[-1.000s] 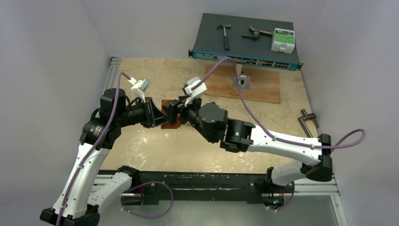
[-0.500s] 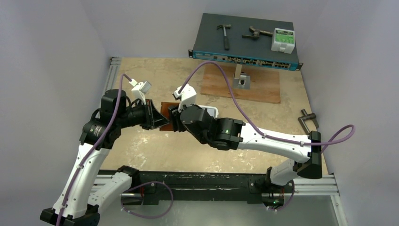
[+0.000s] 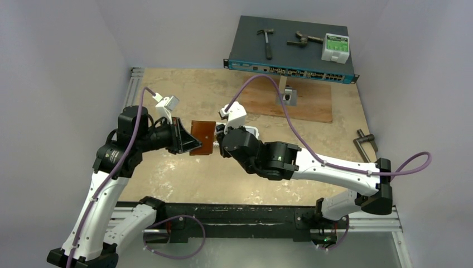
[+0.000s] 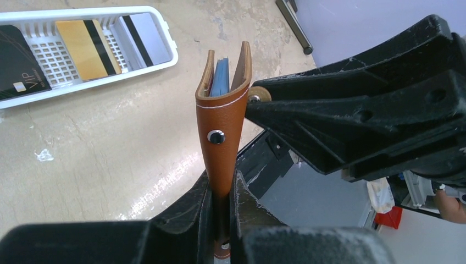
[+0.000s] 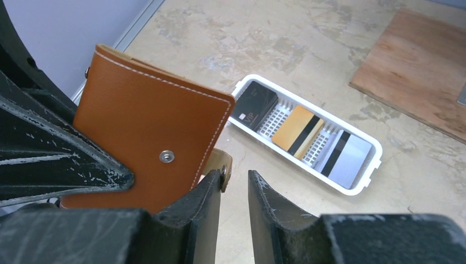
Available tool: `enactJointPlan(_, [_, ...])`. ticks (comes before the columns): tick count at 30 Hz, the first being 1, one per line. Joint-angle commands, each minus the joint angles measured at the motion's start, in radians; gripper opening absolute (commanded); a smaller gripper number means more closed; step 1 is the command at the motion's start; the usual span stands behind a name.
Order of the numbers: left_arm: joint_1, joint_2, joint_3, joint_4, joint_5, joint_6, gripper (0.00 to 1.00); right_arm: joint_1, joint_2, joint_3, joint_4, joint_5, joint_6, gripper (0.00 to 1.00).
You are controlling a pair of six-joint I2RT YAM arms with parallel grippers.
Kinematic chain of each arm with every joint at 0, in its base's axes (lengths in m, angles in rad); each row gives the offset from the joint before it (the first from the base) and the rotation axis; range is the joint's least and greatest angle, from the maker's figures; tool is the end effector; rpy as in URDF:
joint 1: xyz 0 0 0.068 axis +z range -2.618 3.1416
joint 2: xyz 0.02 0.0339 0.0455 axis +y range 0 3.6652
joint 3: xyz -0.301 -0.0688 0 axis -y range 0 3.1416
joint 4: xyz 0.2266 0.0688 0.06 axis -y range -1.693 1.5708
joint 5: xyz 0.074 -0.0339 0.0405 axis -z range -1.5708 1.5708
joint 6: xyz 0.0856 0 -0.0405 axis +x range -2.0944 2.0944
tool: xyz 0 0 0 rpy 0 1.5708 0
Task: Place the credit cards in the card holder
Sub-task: Place the card holder at the center of the board.
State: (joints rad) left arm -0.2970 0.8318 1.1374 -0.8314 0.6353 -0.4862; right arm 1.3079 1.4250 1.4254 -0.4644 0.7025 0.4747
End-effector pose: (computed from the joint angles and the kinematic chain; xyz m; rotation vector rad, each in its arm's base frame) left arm 0.1180 -0.0892 0.3897 0.2020 2.1768 -1.1249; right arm 0.1385 0.3018 0.4090 -0.3756 1.9121 0.4757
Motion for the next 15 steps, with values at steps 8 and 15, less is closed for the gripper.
enactJointPlan(8, [-0.003,-0.013,0.038,0.058,0.06,-0.024,0.0,-0.011,-0.056,-0.024,0.061,0.021,0.022,0.18])
enactJointPlan(15, [-0.003,-0.015,0.042,0.059,0.062,-0.027,0.0,-0.025,-0.055,-0.057,0.062,-0.025,0.062,0.25])
